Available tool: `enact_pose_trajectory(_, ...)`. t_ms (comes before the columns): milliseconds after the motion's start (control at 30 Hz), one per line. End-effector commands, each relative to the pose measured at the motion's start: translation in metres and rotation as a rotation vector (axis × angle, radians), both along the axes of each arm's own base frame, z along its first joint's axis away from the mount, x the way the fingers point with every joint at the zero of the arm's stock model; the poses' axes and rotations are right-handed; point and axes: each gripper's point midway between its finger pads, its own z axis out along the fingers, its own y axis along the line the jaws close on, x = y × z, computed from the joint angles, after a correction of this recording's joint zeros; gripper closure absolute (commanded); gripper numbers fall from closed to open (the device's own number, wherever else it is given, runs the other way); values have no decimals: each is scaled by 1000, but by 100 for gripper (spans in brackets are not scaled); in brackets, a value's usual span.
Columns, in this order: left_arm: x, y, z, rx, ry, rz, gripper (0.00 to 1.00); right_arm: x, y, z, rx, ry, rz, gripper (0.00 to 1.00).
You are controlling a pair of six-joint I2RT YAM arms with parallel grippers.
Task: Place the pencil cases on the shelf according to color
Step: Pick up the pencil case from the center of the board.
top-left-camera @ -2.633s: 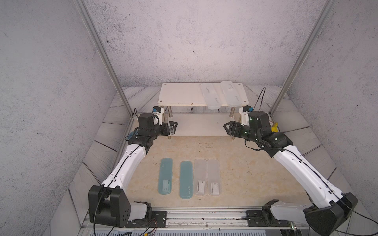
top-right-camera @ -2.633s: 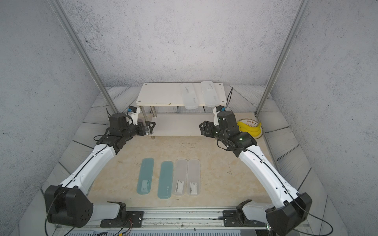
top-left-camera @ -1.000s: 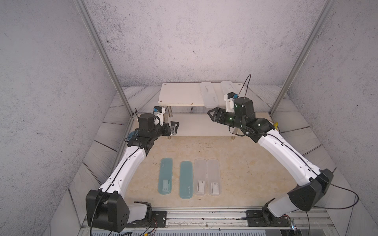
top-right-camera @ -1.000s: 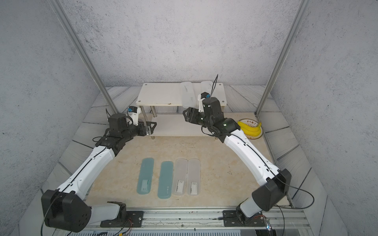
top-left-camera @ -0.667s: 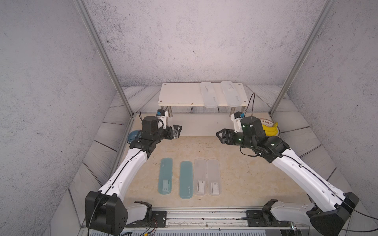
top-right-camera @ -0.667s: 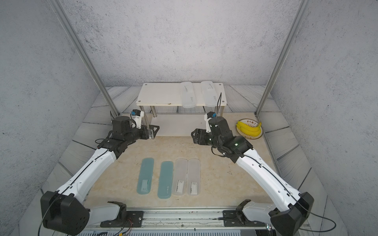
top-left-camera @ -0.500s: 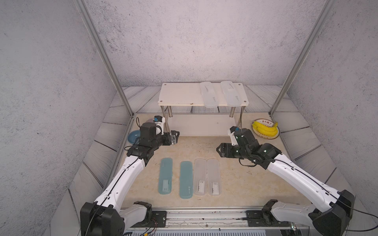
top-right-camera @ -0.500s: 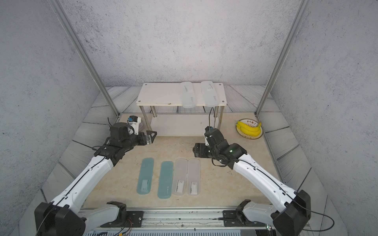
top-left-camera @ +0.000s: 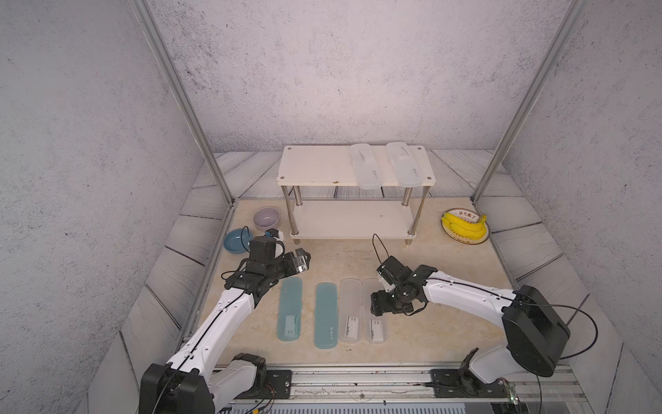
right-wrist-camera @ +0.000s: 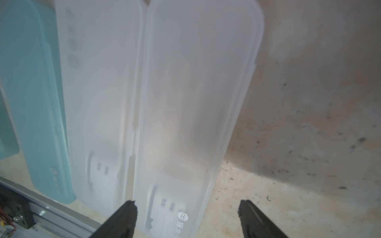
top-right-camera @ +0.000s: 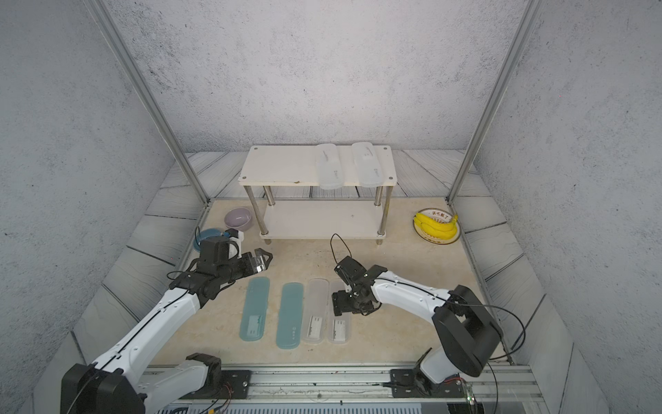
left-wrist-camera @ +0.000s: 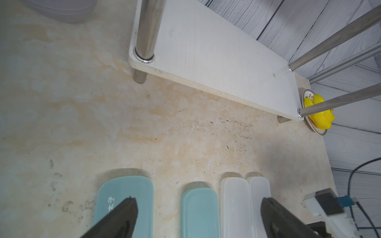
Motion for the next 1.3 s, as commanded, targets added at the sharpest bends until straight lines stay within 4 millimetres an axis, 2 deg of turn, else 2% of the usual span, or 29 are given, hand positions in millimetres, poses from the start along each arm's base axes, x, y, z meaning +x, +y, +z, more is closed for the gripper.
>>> enact_pose_trajectory(0, 4, 5, 16, 2, -45, 36, 0, -9, 13, -1, 21, 10, 58, 16)
enact_pose_trajectory(167, 4, 8, 15, 22, -48, 46, 0, -14, 21, -6, -34, -4, 110, 15)
enact_pose_trajectory(267, 5, 8, 14, 21, -42, 47, 0, -18, 25, -17, -56, 22, 121, 14)
enact_pose_trajectory(400, 5, 6, 17, 11, -48, 45, 0, -18, 22, -28, -92, 36, 97, 14)
enact_pose_trajectory(767, 6, 6, 18, 16, -51, 37, 0, 0, -45, -23, -325, -50, 11, 13)
enact_pose_trajectory(833, 6, 5, 19, 13, -52, 33, 0, 3, -56, -20, -305, -51, -20, 13)
enact_pose_trajectory(900, 5, 6, 20, 16, -55, 34, 0, 7, -58, -12, -254, -71, -19, 13)
enact_pose_trajectory(1000, 5, 7, 20, 24, -61, 40, 0, 12, -54, 9, -196, -137, 8, 12)
enact_pose_trajectory(1100, 6, 7, 19, 25, -63, 39, 0, 17, -65, 26, -199, -201, -74, 8)
enact_pose_trajectory(1167, 6, 7, 19, 22, -64, 40, 0, 14, -69, 30, -166, -225, -115, 6)
enact_pose_trajectory(1267, 6, 7, 16, 18, -61, 39, 0, 1, -65, 25, -70, -213, -134, 6)
